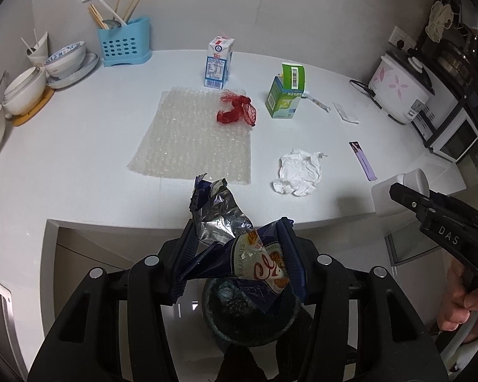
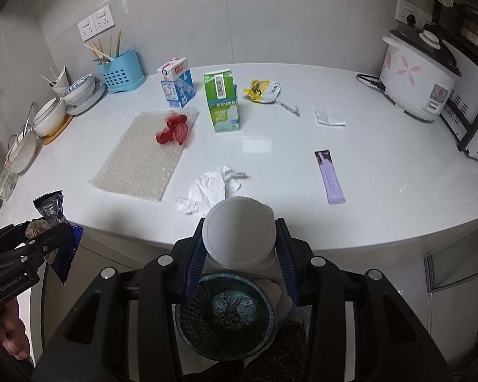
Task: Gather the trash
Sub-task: 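Carry the snack bag with the left tool while the right tool carries the jar over the wastebasket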
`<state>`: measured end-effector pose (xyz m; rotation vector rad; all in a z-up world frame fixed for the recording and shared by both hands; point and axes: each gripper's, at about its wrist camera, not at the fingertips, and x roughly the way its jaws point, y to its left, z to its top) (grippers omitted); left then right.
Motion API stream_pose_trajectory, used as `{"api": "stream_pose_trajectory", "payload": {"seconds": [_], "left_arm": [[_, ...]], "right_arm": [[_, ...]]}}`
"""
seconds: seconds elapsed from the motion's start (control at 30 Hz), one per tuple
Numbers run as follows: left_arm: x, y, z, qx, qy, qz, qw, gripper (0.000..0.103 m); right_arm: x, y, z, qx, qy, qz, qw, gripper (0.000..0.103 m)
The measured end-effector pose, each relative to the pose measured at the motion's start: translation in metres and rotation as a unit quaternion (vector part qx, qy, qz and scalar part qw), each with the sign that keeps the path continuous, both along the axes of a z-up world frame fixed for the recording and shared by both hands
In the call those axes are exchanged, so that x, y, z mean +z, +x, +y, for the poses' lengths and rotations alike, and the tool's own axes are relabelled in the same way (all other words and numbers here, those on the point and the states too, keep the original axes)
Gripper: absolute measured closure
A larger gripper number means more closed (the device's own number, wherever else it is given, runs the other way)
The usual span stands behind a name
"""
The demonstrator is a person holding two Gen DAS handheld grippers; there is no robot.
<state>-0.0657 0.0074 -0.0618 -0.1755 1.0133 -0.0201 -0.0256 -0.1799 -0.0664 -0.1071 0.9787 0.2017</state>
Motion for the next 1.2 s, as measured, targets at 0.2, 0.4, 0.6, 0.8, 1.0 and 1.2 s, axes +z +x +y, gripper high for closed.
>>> {"api": "stream_pose_trajectory", "payload": {"seconds": [0.2, 0.4, 0.6, 0.8, 1.0, 1.2], "left_arm": [[-0.013, -0.014, -0.004, -0.006, 0.005, 0.006, 1.0000, 0.053], [-0.038, -0.022, -0.008, -0.011, 0.005, 0.023, 0.9997, 0.053], [-0.060, -0.027, -0.011, -0.013, 0.004, 0.033, 0.9993, 0.053], [-0.085, -0.029, -0.014, -0.011, 0.005, 0.037, 0.9992, 0.053], [-0.109, -0.032, -0.019, -0.015, 0.003, 0.046, 0.9988, 0.053], [-0.137, -0.032, -0.021, -0.012, 0.009, 0.068, 0.9976, 0.053]], "right_arm": [[-0.012, -0.016, 0.000, 0.009, -0.009, 0.008, 1.000, 0.063], [-0.031, -0.027, 0.000, 0.009, -0.015, 0.025, 1.000, 0.063], [-0.053, -0.038, -0.001, 0.012, -0.018, 0.044, 0.999, 0.063], [-0.074, -0.043, 0.000, 0.017, -0.026, 0.065, 0.997, 0.063], [-0.090, -0.046, 0.001, 0.024, -0.026, 0.072, 0.997, 0.063], [-0.113, -0.047, 0.004, 0.034, -0.021, 0.081, 0.996, 0.063]]}}
